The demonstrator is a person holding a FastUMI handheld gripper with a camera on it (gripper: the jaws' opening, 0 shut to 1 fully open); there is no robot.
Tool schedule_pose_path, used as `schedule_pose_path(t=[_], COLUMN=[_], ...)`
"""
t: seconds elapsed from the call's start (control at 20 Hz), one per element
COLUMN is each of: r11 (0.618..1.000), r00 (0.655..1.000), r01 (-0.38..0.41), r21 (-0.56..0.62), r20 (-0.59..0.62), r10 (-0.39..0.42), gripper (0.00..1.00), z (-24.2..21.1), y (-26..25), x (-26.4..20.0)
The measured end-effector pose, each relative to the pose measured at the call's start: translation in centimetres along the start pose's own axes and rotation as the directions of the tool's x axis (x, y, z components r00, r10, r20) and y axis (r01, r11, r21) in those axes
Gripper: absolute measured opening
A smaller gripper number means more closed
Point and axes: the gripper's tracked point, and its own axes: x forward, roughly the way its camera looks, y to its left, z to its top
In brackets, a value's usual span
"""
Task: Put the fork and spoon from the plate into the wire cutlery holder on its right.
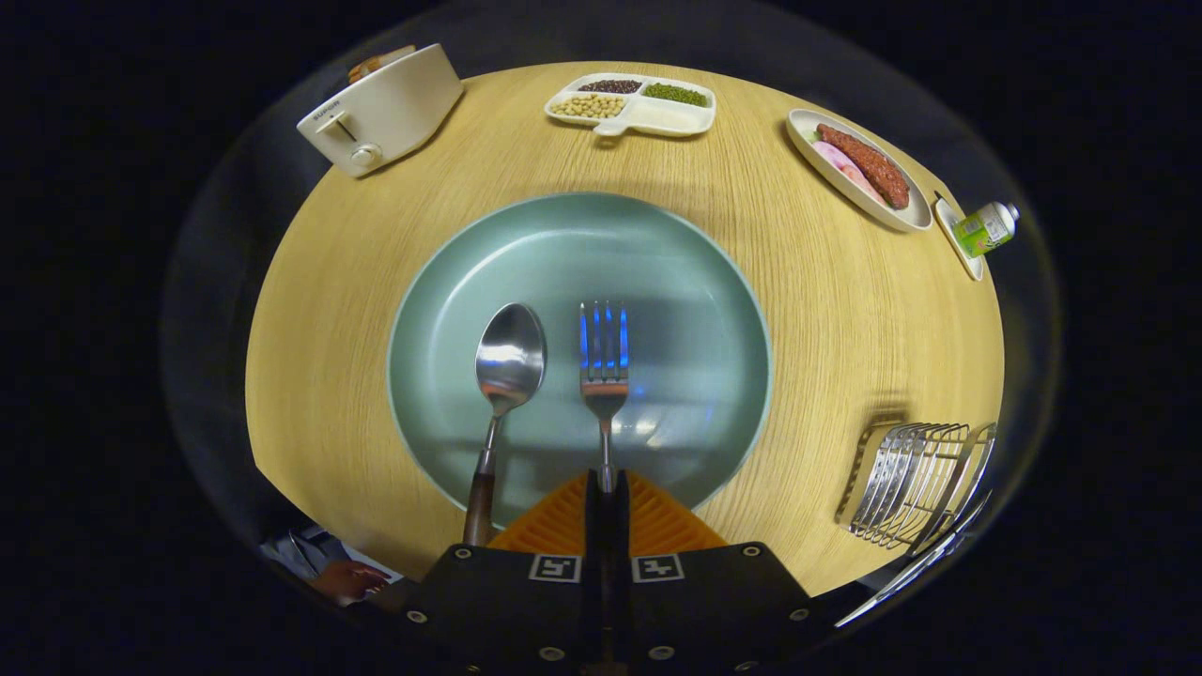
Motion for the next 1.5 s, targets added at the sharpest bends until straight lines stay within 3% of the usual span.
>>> schedule_pose_path(t=[0.35,0.6,0.85,1.5], r11=[0.998,0.991,0.975,0.982], r00=[0.994,0.987,0.987,0.998], r01=[-0.022,0.017,0.05,0.053], r21=[0.057,0.133,0.217,0.179], r20=[0.111,0.157,0.14,0.023], r10=[0.015,-0.038,-0.081,-0.058], gripper=[0.05,0.05,0.05,0.05], z=[0.8,-1.1,-5.2,-10.7], y=[-3.3,-8.9,-14.6,-20.9], x=[-5.3,-8.6,-10.6,-10.6])
